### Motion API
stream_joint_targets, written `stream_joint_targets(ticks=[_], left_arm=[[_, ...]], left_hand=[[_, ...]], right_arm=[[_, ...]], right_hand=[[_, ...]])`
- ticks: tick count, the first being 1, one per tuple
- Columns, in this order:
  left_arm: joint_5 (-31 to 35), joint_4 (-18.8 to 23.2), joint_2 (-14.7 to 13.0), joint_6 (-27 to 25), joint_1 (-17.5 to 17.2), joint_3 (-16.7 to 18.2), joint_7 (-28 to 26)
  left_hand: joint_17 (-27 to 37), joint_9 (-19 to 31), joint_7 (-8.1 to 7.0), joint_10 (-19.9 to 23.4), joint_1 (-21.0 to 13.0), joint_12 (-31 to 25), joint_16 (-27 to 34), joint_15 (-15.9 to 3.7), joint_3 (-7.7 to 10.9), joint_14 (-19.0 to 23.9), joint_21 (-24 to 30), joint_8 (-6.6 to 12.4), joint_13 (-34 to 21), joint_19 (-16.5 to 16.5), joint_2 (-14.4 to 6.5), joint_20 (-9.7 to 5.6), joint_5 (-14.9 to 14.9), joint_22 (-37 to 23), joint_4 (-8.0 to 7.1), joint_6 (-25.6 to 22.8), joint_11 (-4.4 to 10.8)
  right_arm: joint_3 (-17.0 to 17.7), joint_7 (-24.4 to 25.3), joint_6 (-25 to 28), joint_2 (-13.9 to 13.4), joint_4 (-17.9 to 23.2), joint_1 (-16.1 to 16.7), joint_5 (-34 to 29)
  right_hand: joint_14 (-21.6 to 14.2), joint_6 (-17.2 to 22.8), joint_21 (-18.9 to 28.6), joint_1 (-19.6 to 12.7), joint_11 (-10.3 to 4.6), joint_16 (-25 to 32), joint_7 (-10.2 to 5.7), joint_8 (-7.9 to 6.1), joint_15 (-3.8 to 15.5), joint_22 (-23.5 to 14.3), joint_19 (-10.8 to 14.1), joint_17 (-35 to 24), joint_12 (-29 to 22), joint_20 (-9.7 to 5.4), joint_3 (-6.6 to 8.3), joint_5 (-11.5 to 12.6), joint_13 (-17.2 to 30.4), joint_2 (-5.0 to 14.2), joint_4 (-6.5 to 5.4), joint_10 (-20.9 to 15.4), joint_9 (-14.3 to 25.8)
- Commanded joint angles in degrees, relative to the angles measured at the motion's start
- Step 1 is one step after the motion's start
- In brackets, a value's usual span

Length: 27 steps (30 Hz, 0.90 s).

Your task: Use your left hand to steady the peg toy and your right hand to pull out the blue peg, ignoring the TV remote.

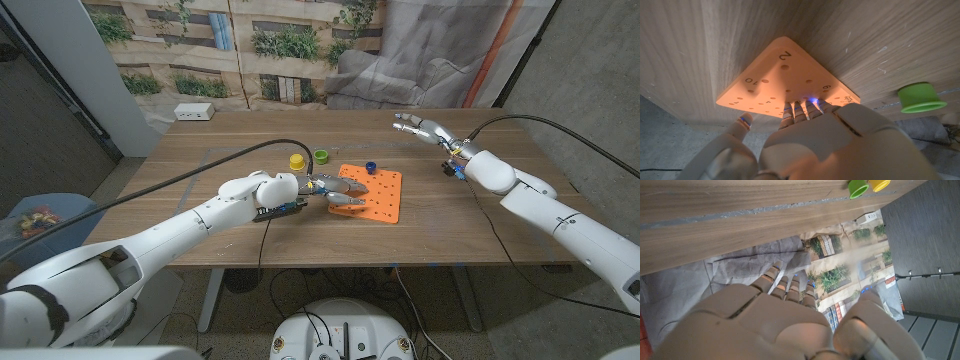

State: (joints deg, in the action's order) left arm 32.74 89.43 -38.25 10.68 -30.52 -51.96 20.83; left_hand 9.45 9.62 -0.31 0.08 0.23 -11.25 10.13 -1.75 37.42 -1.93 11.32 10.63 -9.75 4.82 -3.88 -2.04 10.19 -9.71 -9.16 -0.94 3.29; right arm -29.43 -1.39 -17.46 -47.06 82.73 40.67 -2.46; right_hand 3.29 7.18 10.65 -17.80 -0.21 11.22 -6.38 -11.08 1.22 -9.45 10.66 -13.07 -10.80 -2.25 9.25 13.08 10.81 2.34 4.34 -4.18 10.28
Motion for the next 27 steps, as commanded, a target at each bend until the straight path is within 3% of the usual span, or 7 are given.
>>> stream_joint_targets(ticks=[1,3,7,17,27], left_arm=[[0.9,0.4,-0.3,0.1,0.0,0.0,0.0],[0.8,0.3,-0.2,0.1,0.0,0.1,0.0],[1.0,0.3,-0.1,0.0,-0.1,0.1,-0.3],[1.9,0.0,0.1,0.5,0.6,-0.4,0.4],[2.5,0.1,0.1,0.5,0.6,-0.4,0.3]], left_hand=[[0.2,0.2,-0.25,0.5,-0.5,0.0,0.3,-3.04,0.07,0.5,0.2,-0.13,-0.1,-0.3,-5.2,-9.51,0.2,-0.1,0.25,-0.6,-0.10],[0.2,0.2,-0.28,0.6,-0.5,0.0,0.3,-3.14,0.08,0.5,0.2,-0.14,-0.1,-0.4,-5.2,-9.54,0.2,-0.1,0.30,-0.6,-0.05],[0.2,0.2,-0.33,0.6,-0.6,0.0,0.3,-3.17,0.12,0.6,0.1,-0.11,-0.1,-0.2,-5.2,-9.70,0.2,-0.1,0.40,-0.8,-0.12],[0.1,0.2,-0.41,0.7,-0.8,0.1,0.2,-3.23,0.29,0.7,0.0,-0.15,-0.1,-0.3,-5.3,-9.75,0.3,-0.1,0.66,-0.9,-0.08],[0.1,0.2,-0.35,0.8,-1.0,0.2,0.2,-3.22,0.46,0.9,0.0,-0.17,-0.1,-0.4,-5.4,-9.65,0.3,-0.1,0.88,-1.0,-0.04]], right_arm=[[-1.9,-2.7,4.2,-2.2,4.6,-1.9,-5.4],[-2.0,-3.3,5.7,-2.7,6.0,-2.1,-6.4],[-2.5,-4.7,10.1,-3.8,9.8,-2.5,-9.2],[-4.2,-9.2,17.0,-4.9,15.0,-4.3,-13.5],[-6.5,-14.3,24.1,-5.2,19.4,-6.6,-18.8]], right_hand=[[0.7,0.9,-0.2,-3.1,0.11,0.0,-0.40,-0.61,-0.62,-0.1,-0.7,0.1,0.0,0.33,1.00,-0.4,0.2,0.11,2.17,0.6,0.3],[1.2,1.3,-0.3,-5.4,0.30,0.0,-0.02,-0.85,-1.72,-0.1,-1.4,0.2,-0.1,0.99,1.92,-0.2,0.3,-0.10,3.89,1.2,0.5],[1.5,2.1,-0.2,-7.7,0.56,0.2,-0.12,-1.20,-3.00,-0.2,-1.5,0.3,0.0,3.00,2.84,0.3,0.3,-0.52,5.26,2.2,0.6],[1.9,2.6,0.0,-9.4,1.04,0.3,-1.17,-1.35,-4.39,-0.2,-1.5,0.3,0.0,4.09,3.43,0.7,0.4,-1.26,5.77,3.0,0.8],[3.0,0.0,0.0,-10.6,1.93,0.4,-0.13,-0.53,-6.87,-0.3,-2.3,0.2,-0.2,5.86,4.03,1.7,0.6,-1.89,5.53,4.3,1.2]])
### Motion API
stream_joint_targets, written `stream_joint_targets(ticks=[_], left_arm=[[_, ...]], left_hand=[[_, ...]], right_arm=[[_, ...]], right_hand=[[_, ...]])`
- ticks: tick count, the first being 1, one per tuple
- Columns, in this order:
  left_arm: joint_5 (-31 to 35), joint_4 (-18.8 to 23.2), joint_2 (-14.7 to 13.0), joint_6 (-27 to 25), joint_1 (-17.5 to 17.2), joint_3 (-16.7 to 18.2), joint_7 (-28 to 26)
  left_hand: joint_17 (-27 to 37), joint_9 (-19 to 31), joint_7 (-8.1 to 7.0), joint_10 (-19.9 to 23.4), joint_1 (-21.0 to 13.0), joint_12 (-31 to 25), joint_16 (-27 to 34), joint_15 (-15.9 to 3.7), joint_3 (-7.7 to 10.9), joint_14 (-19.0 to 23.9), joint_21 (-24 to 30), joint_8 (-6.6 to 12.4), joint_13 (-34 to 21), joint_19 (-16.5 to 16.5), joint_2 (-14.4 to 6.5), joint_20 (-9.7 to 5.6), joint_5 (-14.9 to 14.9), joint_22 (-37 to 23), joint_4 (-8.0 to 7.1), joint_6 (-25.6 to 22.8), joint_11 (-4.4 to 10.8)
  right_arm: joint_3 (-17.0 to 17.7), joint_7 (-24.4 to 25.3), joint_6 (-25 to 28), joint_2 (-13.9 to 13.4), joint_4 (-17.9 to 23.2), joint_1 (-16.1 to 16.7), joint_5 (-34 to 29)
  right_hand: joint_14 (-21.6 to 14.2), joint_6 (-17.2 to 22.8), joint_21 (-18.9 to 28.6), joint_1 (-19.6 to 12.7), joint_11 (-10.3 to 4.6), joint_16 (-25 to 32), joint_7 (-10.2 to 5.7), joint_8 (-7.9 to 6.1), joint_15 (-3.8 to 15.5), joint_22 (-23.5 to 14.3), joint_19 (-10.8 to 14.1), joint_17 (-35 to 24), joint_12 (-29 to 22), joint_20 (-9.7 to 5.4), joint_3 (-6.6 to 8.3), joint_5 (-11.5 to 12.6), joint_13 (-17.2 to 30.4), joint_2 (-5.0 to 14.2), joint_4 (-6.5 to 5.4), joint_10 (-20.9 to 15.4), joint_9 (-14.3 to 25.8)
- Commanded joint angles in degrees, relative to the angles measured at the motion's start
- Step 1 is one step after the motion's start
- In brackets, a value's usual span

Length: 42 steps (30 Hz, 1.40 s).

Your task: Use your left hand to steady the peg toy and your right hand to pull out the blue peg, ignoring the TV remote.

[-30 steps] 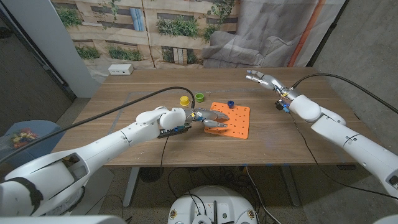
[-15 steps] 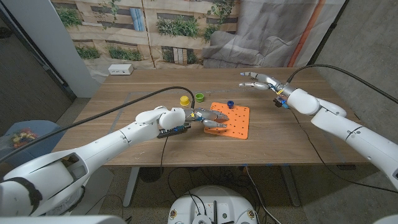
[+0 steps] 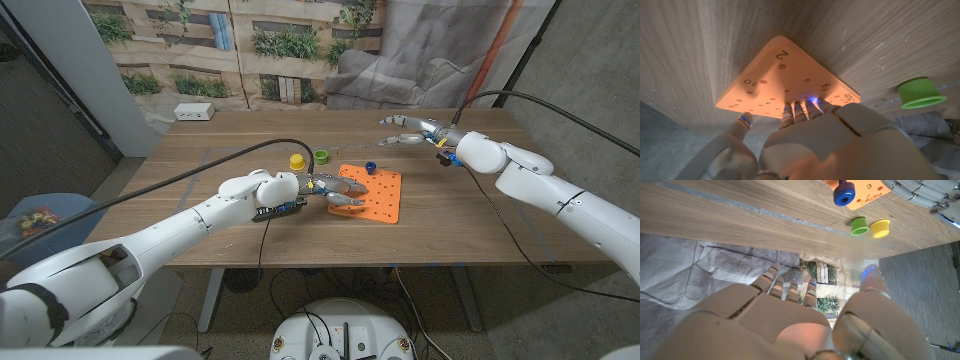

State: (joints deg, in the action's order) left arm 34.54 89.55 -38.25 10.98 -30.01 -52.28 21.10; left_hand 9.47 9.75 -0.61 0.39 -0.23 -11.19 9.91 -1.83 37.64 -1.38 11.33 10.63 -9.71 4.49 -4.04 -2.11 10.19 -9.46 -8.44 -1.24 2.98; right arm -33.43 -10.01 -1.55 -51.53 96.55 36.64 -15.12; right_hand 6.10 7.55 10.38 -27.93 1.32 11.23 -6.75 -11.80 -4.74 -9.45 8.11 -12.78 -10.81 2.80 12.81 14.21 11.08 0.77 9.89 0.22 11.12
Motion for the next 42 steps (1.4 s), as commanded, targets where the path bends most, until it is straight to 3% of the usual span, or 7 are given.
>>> stream_joint_targets(ticks=[1,13,23,24,42], left_arm=[[0.8,0.0,0.1,0.2,0.1,-0.1,0.0],[1.1,0.2,0.1,0.1,-0.1,-0.1,-0.1],[1.1,0.4,0.0,-0.2,-0.4,0.0,-0.2],[1.1,0.4,0.0,-0.2,-0.4,0.0,-0.2],[1.0,0.3,0.3,-0.2,-0.3,-0.3,0.3]], left_hand=[[0.1,0.1,-0.03,0.5,-0.5,0.1,0.4,-3.15,0.25,0.3,0.0,-0.16,-0.1,-0.1,-5.2,-9.59,0.3,-0.3,0.19,-0.7,0.27],[0.1,0.1,-0.19,0.5,-0.6,0.2,0.3,-3.18,0.41,0.3,-0.1,-0.17,-0.1,-0.1,-5.3,-9.42,0.3,-0.3,0.36,-0.9,0.22],[0.1,0.1,-0.17,0.5,-0.7,0.2,0.3,-3.17,0.53,0.4,-0.2,-0.18,-0.1,-0.2,-5.3,-9.40,0.3,-0.3,0.47,-0.9,0.24],[0.1,0.1,-0.16,0.6,-0.7,0.2,0.3,-3.17,0.53,0.4,-0.2,-0.18,-0.1,-0.2,-5.3,-9.41,0.3,-0.3,0.48,-0.9,0.25],[0.1,0.1,-0.34,0.8,-0.7,0.2,0.2,-3.25,0.72,0.5,-0.2,-0.12,-0.1,-0.4,-5.3,-9.32,0.3,-0.3,0.60,-1.3,0.29]], right_arm=[[-2.7,-6.1,8.6,-0.7,5.8,-2.8,-6.4],[-8.1,-16.9,16.1,0.7,9.7,-7.9,-15.1],[-12.6,-26.6,20.2,3.8,9.2,-12.4,-20.6],[-15.8,-30.7,20.5,3.5,9.0,-14.7,-26.0],[-18.1,-35.6,22.0,7.4,6.6,-15.7,-32.1]], right_hand=[[0.2,-0.4,0.3,-0.6,0.41,0.4,0.36,0.17,-1.09,-0.3,0.3,-0.1,-0.2,1.01,0.50,0.6,0.3,-0.38,-0.02,-0.1,0.4],[0.6,0.0,0.5,-2.1,0.48,0.5,0.67,-0.37,-2.28,-0.3,0.8,-0.2,-0.1,2.71,1.05,1.2,0.5,-1.03,0.26,0.9,0.7],[1.6,-0.9,0.4,-2.6,1.03,0.4,0.30,-0.31,-2.83,-0.3,0.4,-0.4,0.5,3.24,1.20,1.4,0.6,-1.72,0.02,3.5,1.0],[1.7,-1.1,0.4,-2.6,1.04,0.4,0.31,-0.27,-2.95,-0.3,0.4,-0.4,0.4,3.25,1.24,1.4,0.6,-1.73,0.02,3.6,1.0],[2.0,-1.9,0.4,-3.9,1.97,0.6,0.30,-0.46,-3.66,-0.3,0.5,-0.6,0.0,3.95,1.83,1.8,0.9,-2.03,0.00,5.0,1.4]])
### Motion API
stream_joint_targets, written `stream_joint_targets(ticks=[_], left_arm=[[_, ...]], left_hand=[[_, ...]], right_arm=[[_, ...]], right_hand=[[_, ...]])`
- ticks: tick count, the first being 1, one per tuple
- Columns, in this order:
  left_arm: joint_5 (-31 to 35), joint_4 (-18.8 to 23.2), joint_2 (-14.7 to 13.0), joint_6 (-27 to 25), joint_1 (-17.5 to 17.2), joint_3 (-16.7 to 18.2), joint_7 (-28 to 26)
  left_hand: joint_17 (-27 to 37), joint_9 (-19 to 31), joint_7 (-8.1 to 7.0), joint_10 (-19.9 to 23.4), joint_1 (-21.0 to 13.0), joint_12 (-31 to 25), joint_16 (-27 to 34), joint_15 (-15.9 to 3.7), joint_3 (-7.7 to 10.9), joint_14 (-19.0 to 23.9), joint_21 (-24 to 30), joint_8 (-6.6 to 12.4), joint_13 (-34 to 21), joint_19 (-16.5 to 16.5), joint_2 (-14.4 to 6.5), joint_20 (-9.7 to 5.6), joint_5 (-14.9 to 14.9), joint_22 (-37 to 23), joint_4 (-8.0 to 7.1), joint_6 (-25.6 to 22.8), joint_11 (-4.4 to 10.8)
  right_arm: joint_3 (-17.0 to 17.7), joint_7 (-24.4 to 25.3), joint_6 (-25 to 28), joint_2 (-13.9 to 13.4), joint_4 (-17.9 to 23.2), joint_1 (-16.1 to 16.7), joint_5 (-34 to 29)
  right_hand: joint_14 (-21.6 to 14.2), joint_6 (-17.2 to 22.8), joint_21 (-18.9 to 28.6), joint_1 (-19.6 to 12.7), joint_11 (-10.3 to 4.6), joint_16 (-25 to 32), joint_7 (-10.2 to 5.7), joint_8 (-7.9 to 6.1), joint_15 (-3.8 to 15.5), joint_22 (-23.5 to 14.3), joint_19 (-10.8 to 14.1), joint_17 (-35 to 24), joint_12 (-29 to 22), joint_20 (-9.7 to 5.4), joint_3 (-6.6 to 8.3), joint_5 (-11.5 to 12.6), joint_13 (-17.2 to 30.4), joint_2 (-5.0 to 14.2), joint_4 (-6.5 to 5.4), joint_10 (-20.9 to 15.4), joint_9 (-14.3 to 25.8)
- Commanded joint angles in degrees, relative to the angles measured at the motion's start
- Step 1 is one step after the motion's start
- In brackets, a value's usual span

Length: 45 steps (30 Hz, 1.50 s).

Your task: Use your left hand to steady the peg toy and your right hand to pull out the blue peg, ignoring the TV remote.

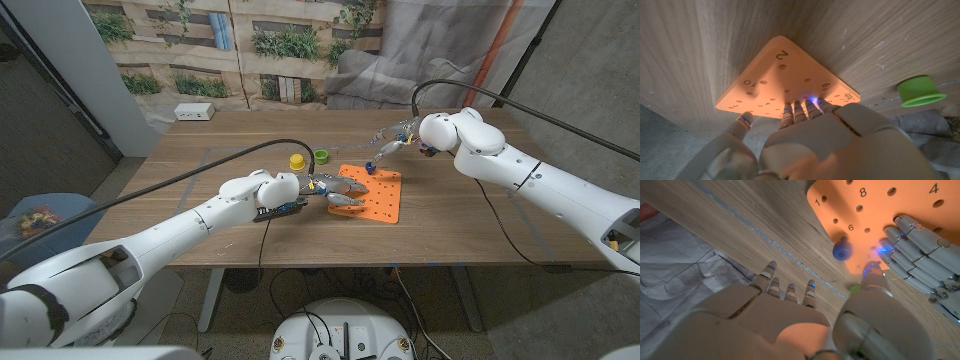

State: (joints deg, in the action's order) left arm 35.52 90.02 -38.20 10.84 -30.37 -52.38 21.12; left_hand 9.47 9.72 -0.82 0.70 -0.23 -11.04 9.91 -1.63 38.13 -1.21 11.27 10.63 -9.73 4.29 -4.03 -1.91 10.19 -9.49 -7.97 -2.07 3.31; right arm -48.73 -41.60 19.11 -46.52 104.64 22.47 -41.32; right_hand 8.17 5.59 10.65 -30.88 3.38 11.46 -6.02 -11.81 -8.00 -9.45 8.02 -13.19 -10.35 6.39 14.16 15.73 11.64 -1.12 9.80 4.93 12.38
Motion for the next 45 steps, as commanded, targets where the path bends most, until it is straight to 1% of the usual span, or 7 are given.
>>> stream_joint_targets(ticks=[1,10,15,21,31,38,45], left_arm=[[0.0,-0.1,0.3,-0.1,0.0,-0.2,0.2],[-0.2,-0.6,0.6,0.0,0.2,-0.4,0.5],[-0.3,-0.7,0.8,-0.1,0.2,-0.5,0.5],[-0.5,-1.4,1.1,0.2,0.6,-0.8,0.6],[-1.0,-1.8,1.1,0.6,0.9,-1.0,1.2],[-1.5,-1.7,1.0,0.4,0.8,-0.9,1.7],[-1.8,-0.9,0.6,0.2,0.4,-0.8,2.1]], left_hand=[[0.1,0.2,-0.12,0.5,-0.7,0.1,0.2,-3.42,0.25,0.3,-0.1,-0.12,-0.1,-0.2,-5.3,-9.51,0.3,-0.3,0.13,-0.5,-0.07],[0.1,0.2,-0.22,0.6,-0.7,0.1,0.2,-3.42,0.33,0.4,-0.1,-0.11,-0.1,-0.2,-5.3,-9.52,0.3,-0.3,0.19,-0.6,0.05],[0.1,0.2,-0.36,0.6,-0.7,0.1,0.2,-3.44,0.38,0.4,-0.2,-0.08,-0.1,-0.3,-5.3,-9.52,0.3,-0.3,0.24,-0.7,0.03],[0.1,0.2,-0.39,0.6,-0.7,0.1,0.2,-3.51,0.43,0.5,-0.2,-0.09,-0.1,-0.3,-5.3,-9.50,0.2,-0.3,0.28,-0.8,0.00],[0.1,0.2,-0.46,0.7,-0.8,0.1,0.2,-3.54,0.53,0.5,-0.1,-0.12,-0.1,-0.6,-5.2,-9.39,0.2,-0.3,0.37,-0.9,0.18],[0.1,0.2,-0.51,0.7,-0.8,0.1,0.2,-3.59,0.60,0.5,-0.1,-0.13,-0.1,-0.7,-5.2,-9.38,0.2,-0.3,0.42,-0.9,0.25],[0.1,0.2,-0.54,0.8,-0.8,0.1,0.2,-3.57,0.69,0.6,-0.2,-0.13,-0.1,-0.7,-5.2,-9.38,0.2,-0.3,0.48,-1.1,0.28]], right_arm=[[-2.8,-3.9,1.3,2.5,-1.7,-1.5,-6.1],[-3.9,-4.1,0.8,4.2,-3.4,-1.8,-8.5],[-5.1,-4.3,1.0,5.0,-3.6,-1.8,-11.8],[-4.9,-4.1,0.4,6.0,-4.9,-1.8,-11.8],[-4.4,-1.8,0.9,6.6,-6.4,-0.8,-11.9],[-3.3,0.7,1.6,6.6,-6.7,0.3,-10.3],[-2.1,4.4,2.4,6.4,-6.7,1.9,-8.3]], right_hand=[[-0.1,0.1,0.2,-0.9,-0.09,0.4,-0.43,-0.47,-0.43,-0.3,0.6,-0.2,-0.4,0.37,0.49,0.3,0.3,-0.14,0.10,0.3,0.1],[-0.4,0.6,0.2,-1.5,0.00,0.6,-0.50,-0.85,-0.37,-0.3,0.8,-0.2,-0.7,0.43,0.75,0.4,0.4,-0.24,0.15,0.3,0.3],[-0.9,1.7,0.3,-2.5,-0.15,0.9,-0.81,-1.57,-0.39,-0.2,1.1,-0.2,-1.1,0.42,1.17,0.6,0.5,-0.32,0.28,-0.4,0.5],[-1.5,2.6,0.5,-3.2,-0.07,1.2,-0.63,-2.15,-0.30,-0.2,1.7,-0.3,-1.4,0.74,1.46,0.7,0.6,-0.58,0.33,-1.0,0.7],[-2.7,5.6,0.6,-4.8,-0.18,1.7,-0.90,-3.95,0.16,-0.2,2.7,-0.4,-2.0,0.34,2.14,0.8,0.8,-0.76,0.22,-2.4,1.2],[-3.4,7.9,0.7,-5.6,-0.23,2.0,-1.41,-5.29,0.34,-0.2,3.6,-0.6,-2.2,0.07,2.51,0.8,0.9,-0.84,0.11,-3.2,1.5],[-5.1,12.3,1.0,-7.0,-0.53,2.8,-1.47,-7.78,0.84,-0.2,5.4,-0.8,-2.8,-0.48,3.04,0.6,1.1,-1.04,0.05,-5.3,2.0]])
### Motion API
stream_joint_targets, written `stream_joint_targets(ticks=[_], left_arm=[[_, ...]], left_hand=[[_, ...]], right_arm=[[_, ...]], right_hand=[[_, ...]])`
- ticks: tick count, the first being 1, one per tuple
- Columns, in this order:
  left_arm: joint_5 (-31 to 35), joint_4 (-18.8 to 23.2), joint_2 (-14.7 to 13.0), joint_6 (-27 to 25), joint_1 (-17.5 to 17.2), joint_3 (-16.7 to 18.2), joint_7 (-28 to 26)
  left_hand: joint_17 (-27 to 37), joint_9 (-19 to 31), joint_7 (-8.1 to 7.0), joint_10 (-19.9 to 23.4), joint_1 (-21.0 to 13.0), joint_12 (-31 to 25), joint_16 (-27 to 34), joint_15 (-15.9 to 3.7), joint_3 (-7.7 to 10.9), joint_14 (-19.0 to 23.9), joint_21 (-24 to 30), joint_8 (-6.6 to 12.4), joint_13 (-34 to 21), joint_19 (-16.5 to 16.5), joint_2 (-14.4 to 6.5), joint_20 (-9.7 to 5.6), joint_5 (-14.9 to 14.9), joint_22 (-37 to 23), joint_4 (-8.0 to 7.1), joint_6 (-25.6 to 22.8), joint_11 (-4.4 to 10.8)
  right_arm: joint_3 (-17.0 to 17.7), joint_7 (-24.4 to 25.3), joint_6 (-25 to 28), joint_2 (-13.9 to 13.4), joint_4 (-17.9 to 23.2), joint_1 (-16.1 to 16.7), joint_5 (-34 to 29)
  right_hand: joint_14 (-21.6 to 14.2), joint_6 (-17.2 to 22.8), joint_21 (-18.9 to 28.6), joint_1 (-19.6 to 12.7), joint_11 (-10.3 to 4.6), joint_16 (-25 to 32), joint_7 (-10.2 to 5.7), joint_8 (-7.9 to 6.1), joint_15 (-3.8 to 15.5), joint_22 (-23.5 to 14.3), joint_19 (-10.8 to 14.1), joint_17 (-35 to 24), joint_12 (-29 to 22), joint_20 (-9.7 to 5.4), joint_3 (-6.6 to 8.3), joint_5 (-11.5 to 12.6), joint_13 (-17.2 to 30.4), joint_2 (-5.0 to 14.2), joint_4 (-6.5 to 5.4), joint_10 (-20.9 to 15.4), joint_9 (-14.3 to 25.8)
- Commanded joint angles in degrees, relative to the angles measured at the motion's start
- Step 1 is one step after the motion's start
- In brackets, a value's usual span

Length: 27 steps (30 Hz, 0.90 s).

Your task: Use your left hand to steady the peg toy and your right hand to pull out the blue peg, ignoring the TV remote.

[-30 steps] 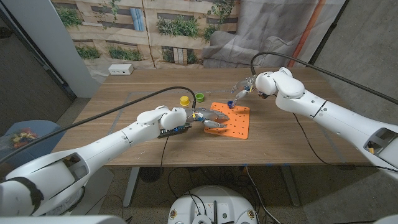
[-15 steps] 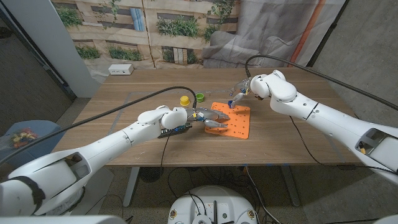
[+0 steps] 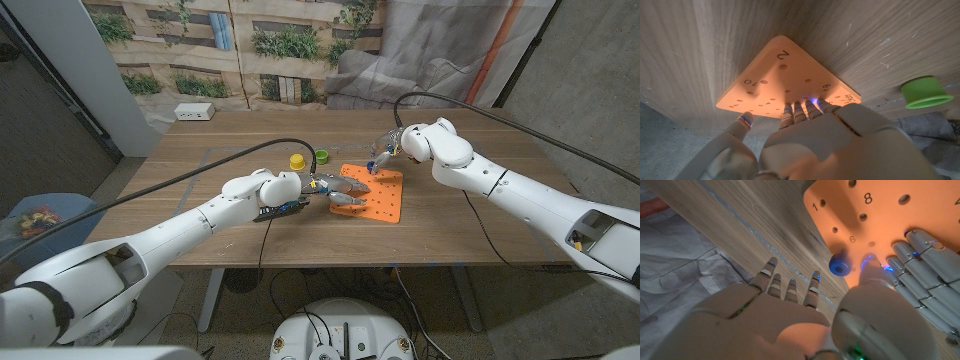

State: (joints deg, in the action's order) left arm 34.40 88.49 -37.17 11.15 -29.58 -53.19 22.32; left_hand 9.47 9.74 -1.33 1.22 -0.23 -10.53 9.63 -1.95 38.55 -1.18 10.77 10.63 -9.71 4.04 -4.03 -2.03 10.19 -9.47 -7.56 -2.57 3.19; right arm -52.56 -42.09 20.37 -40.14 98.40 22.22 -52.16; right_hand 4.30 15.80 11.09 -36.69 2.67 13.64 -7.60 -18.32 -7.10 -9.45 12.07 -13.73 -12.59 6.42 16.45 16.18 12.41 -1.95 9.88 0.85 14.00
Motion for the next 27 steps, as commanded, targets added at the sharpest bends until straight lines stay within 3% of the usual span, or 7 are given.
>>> stream_joint_targets(ticks=[1,15,27], left_arm=[[-0.7,0.8,-0.5,-0.2,-0.5,0.0,0.9],[-1.2,1.5,-0.6,-1.2,-1.0,0.4,1.2],[-1.1,1.7,-0.8,-1.6,-1.0,0.4,1.2]], left_hand=[[0.1,0.2,-0.07,0.2,-0.8,-0.4,0.5,-3.26,0.28,0.5,0.3,-0.13,-0.2,-0.5,-5.2,-9.26,0.2,-0.3,0.07,-0.6,0.42],[0.1,0.2,-0.13,0.5,-0.8,-0.4,0.4,-3.29,0.43,0.6,0.3,-0.12,-0.2,-0.5,-5.2,-9.22,0.2,-0.3,0.18,-0.7,0.34],[0.1,0.2,-0.22,0.6,-0.8,-0.4,0.5,-3.28,0.55,0.7,0.3,-0.01,-0.2,-0.5,-5.2,-9.21,0.2,-0.3,0.24,-1.3,0.36]], right_arm=[[1.8,5.0,1.1,-0.1,-0.5,2.2,2.9],[1.6,8.6,1.6,-0.1,-0.8,2.8,4.9],[1.7,11.1,3.1,-0.6,0.0,4.0,6.1]], right_hand=[[-1.4,2.5,0.6,-1.3,0.20,0.7,0.14,-1.48,-0.11,-0.2,1.6,-0.3,-0.6,-0.56,0.80,0.1,0.3,-0.25,-0.02,-1.5,0.5],[-3.1,8.1,0.5,-2.8,-0.13,1.4,-0.11,-4.71,0.78,-0.2,3.1,-0.6,-1.0,-1.10,1.34,-0.3,0.3,-0.42,-0.18,-4.1,1.0],[-4.4,11.7,0.6,-4.4,-0.04,1.9,-0.16,-6.54,1.40,-0.2,4.5,-0.8,-1.2,-1.60,1.87,-0.7,0.3,-0.52,0.00,-5.8,0.9]])
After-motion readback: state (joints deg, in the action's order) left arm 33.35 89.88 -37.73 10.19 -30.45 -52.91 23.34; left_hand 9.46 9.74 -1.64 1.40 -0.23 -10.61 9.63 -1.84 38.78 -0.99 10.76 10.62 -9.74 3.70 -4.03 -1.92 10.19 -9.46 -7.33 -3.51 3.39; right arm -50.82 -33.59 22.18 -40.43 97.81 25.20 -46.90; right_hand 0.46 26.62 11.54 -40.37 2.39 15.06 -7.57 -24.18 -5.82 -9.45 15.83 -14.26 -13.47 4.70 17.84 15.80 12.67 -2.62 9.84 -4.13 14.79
